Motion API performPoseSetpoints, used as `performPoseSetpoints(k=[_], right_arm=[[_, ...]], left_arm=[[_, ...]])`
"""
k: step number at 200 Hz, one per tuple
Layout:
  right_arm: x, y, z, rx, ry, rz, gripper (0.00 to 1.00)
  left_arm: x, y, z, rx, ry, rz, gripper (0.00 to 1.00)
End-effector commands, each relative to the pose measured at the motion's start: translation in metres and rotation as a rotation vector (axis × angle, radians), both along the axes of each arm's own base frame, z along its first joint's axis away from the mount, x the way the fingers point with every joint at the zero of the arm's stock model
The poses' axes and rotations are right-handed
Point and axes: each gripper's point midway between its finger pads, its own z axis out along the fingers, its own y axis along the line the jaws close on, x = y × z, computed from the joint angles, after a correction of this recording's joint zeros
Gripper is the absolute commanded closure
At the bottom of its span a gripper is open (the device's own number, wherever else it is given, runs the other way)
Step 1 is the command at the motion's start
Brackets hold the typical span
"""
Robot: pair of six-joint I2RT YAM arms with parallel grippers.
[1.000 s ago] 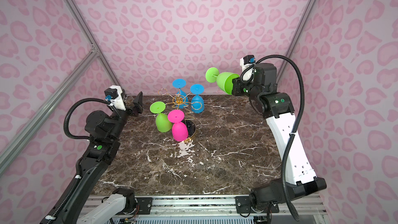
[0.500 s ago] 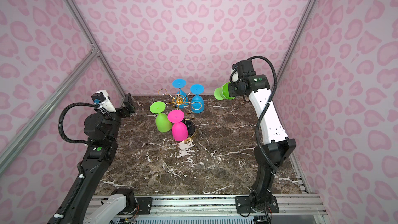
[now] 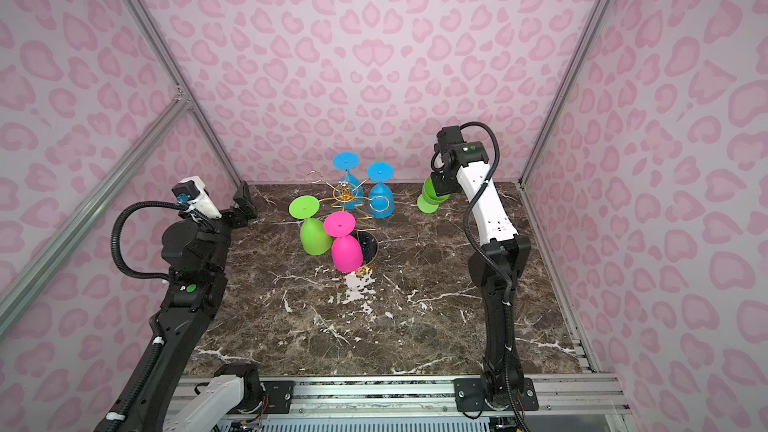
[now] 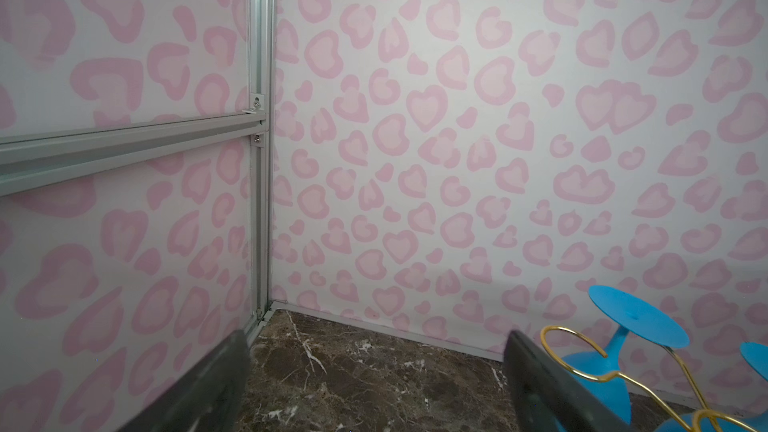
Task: Take the wine glass off the wine glass rack
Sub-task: 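Lower the green glass upright onto the table and open the right gripper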
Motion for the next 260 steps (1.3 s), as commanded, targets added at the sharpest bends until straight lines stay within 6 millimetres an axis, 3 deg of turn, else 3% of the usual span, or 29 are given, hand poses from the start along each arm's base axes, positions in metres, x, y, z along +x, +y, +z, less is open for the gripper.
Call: performPoseSetpoints(k=[1, 53, 62, 129, 202, 260], right_arm=[[-0.004, -0.009, -0.014, -0.056, 0.051, 0.004, 1.0], [-0.008, -0.021, -0.033, -0.068, 0.112, -0.001, 1.0], [-0.007, -0.023, -0.047, -0.078, 0.145, -0.005, 1.0], [-0.006, -0.023, -0.066, -0.093, 0.186, 0.002, 1.0], [-0.005, -0.021, -0.07, -0.081, 0.192, 0.004, 1.0], [-0.004, -0.019, -0.069, -0.067, 0.188, 0.0, 0.85]], left_arm=[[0.001, -0.001, 0.002, 0.006, -0.011, -0.004, 0.03], [0.002, -0.002, 0.0, 0.006, -0.005, -0.017, 0.03], [0.003, -0.004, 0.0, 0.008, -0.005, -0.026, 0.03], [0.003, -0.007, 0.0, 0.012, -0.003, -0.047, 0.03], [0.002, -0.008, 0.001, 0.013, -0.003, -0.053, 0.03], [0.002, -0.009, 0.001, 0.014, -0.003, -0.056, 0.03]])
